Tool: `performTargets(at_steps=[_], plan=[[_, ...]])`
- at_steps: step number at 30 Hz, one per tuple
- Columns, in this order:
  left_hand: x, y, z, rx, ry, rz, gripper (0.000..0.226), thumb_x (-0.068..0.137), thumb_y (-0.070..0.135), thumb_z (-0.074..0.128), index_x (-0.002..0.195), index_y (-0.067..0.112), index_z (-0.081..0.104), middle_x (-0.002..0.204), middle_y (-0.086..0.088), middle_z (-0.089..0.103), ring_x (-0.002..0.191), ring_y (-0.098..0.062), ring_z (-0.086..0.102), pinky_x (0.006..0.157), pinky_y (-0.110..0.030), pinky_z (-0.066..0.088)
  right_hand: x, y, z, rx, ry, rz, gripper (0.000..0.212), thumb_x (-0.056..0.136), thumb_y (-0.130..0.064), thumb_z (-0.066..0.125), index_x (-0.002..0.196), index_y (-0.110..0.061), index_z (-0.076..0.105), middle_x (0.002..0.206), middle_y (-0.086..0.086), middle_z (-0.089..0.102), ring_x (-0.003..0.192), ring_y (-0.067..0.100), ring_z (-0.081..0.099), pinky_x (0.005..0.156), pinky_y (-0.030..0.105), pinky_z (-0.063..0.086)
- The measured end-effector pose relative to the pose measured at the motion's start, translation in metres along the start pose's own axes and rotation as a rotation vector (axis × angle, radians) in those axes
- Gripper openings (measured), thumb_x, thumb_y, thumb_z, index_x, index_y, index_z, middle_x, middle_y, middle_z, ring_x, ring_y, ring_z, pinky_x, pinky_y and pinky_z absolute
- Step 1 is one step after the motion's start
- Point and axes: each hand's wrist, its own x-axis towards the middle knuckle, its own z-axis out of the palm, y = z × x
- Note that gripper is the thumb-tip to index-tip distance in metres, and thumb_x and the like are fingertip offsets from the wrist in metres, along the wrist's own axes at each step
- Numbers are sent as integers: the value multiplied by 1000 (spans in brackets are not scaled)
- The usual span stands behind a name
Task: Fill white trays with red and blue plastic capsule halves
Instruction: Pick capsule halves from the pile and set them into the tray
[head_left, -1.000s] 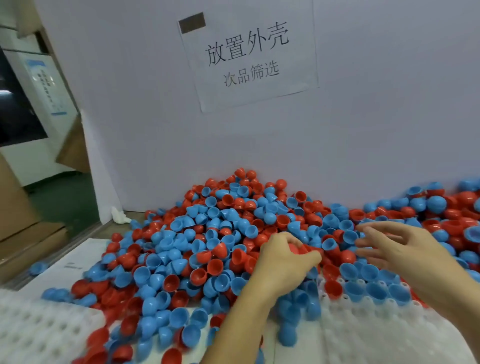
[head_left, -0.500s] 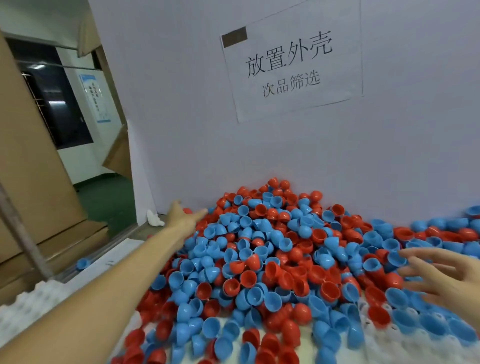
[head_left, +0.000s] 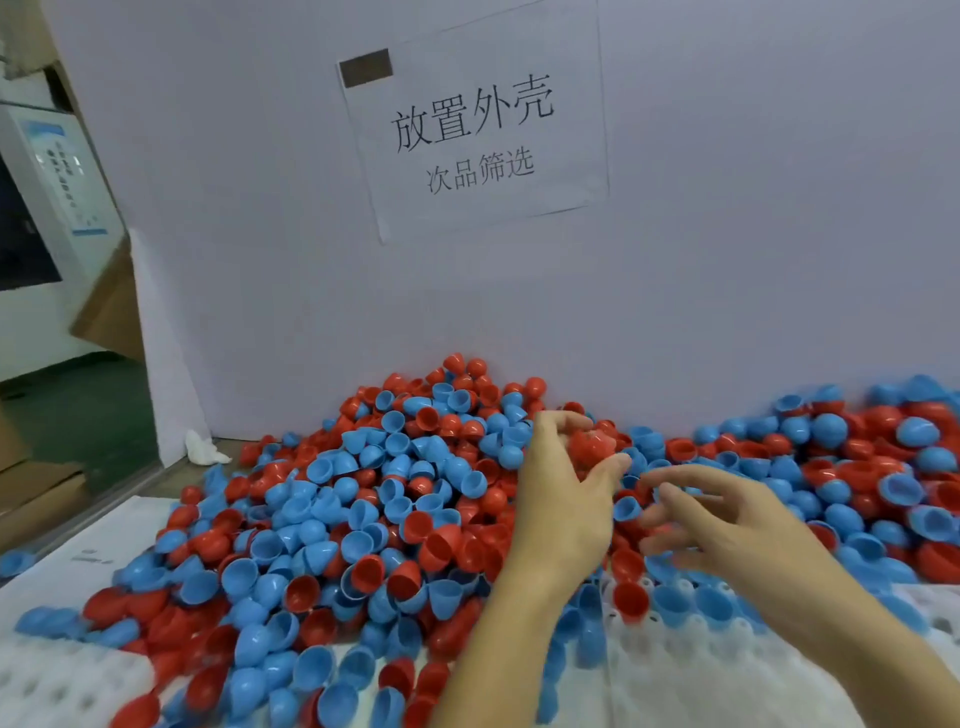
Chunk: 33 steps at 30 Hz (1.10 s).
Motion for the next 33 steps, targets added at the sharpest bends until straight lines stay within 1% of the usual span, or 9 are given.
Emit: performTargets(at_steps=[3, 8, 11, 14, 17, 22, 28, 31, 33], plan=[[-20, -11, 18, -148, 99, 46, 19, 86, 5, 77, 93, 15, 63, 92, -2, 74, 91, -18, 73, 77, -25, 59, -2, -5, 3, 149, -28, -16, 22, 96, -37, 55, 101, -26, 74, 87, 6, 76, 79, 21, 75, 67, 28, 60], [-26, -27, 22, -84, 115, 97, 23, 81, 6, 82, 72, 16, 63, 98, 15, 75, 97, -12, 72, 82, -31, 60, -4, -1, 7, 181, -131, -29, 29, 95, -41, 57, 110, -22, 72, 96, 0, 77, 90, 16, 75, 73, 24, 60], [-24, -30, 20, -14, 36, 131, 21, 81, 4, 81, 73, 18, 67, 107, 28, 71, 103, -1, 69, 83, -20, 57, -3, 1, 9, 241, -76, -28, 25, 95, -29, 61, 116, -18, 70, 101, 0, 77, 95, 15, 74, 76, 26, 60], [-20, -32, 14, -2, -44, 187, 10, 83, 9, 80, 84, 18, 75, 114, 27, 70, 107, 4, 66, 87, -19, 56, -2, 3, 6, 335, -17, -20, 33, 85, -30, 67, 115, -16, 71, 103, 2, 77, 98, 17, 74, 80, 27, 60], [-17, -34, 9, -102, -46, 186, 12, 85, 5, 75, 89, 16, 79, 106, 15, 75, 105, -2, 68, 84, -18, 56, -2, 2, 3, 432, 1, 7, 38, 76, -31, 70, 110, -13, 73, 104, 3, 77, 100, 17, 73, 82, 25, 60], [-17, -36, 9, -206, -63, 113, 11, 92, 14, 68, 96, 19, 76, 97, 4, 77, 99, -15, 72, 86, -31, 60, -2, 0, 3, 486, 13, 46, 36, 78, -28, 68, 108, -9, 73, 103, 6, 77, 100, 19, 73, 82, 24, 59], [-22, -31, 7, 63, -77, 229, 15, 90, 12, 74, 94, 26, 74, 91, 14, 74, 91, -3, 69, 75, -15, 53, -3, 2, 9, 308, 50, 21, 39, 72, -46, 69, 100, -19, 76, 97, 0, 78, 93, 16, 75, 83, 33, 58], [-20, -28, -2, 222, -19, 178, 8, 93, 17, 70, 87, 23, 72, 84, 10, 72, 84, -3, 66, 72, -18, 54, -2, 0, 13, 181, 14, 31, 47, 71, -60, 63, 100, -26, 75, 93, -5, 78, 85, 15, 76, 79, 32, 56], [-14, -34, -25, 363, -21, 97, 15, 93, 24, 68, 79, 19, 68, 73, 7, 69, 68, -2, 61, 62, -15, 50, -1, 1, 16, 115, 20, 43, 42, 76, -60, 59, 101, -30, 74, 91, -7, 78, 81, 14, 76, 79, 35, 56]])
